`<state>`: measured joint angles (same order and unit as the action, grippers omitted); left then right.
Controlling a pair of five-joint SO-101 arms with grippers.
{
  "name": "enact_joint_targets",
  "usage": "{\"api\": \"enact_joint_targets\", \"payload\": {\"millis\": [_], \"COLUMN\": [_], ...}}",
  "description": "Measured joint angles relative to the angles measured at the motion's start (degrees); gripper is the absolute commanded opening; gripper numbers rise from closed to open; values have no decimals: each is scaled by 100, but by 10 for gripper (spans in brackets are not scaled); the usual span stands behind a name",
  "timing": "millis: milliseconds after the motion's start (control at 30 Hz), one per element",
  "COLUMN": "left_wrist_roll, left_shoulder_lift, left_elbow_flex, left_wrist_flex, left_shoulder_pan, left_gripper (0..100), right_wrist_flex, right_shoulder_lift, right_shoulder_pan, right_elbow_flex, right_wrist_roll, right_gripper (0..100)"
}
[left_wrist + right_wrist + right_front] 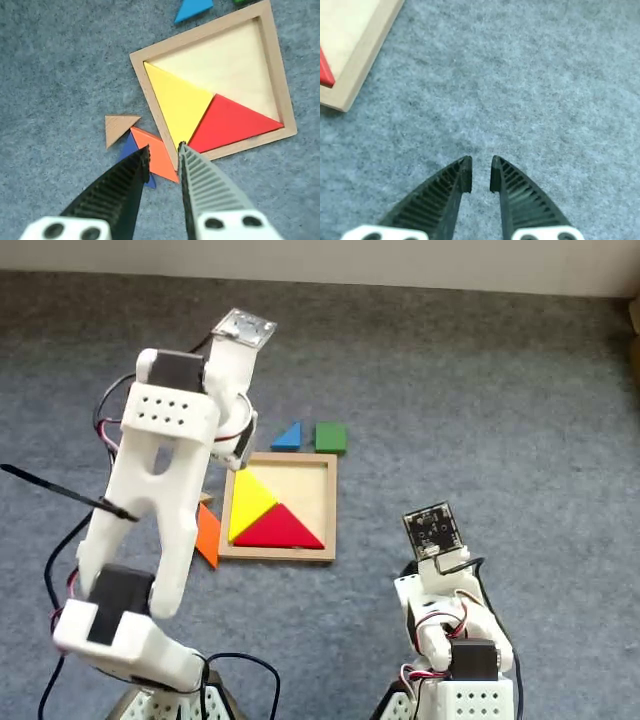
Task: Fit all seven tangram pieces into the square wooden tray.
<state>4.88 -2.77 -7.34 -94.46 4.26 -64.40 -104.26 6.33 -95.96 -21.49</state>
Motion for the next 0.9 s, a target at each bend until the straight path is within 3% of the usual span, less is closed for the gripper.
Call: {"api": "enact_joint_targets", "payload": {"millis": [133,233,333,433,633,900], "left_wrist_roll": [211,237,255,290,1433,1565], "left_shoulder_lift": [633,888,932,905,237,-923], "left_elbow_flex": [958,1618,2022,2277,2505,2382], "left_wrist_flex": [624,1143,1582,1987,2505,2664], "left_shoulder_pan": [0,-88,-396,-862,-1363,-1486], "left_gripper": [114,171,245,250,221,221], "right_wrist_flex": [0,0,0,0,0,0], "right_shoulder_lift": [0,0,0,0,0,0], "right_shoulder_pan": [0,0,0,0,0,0], "right_elbow_flex": [0,0,0,0,0,0], "right_wrist_roll": [0,0,0,0,0,0], "right_gripper": [77,77,77,77,77,77]}}
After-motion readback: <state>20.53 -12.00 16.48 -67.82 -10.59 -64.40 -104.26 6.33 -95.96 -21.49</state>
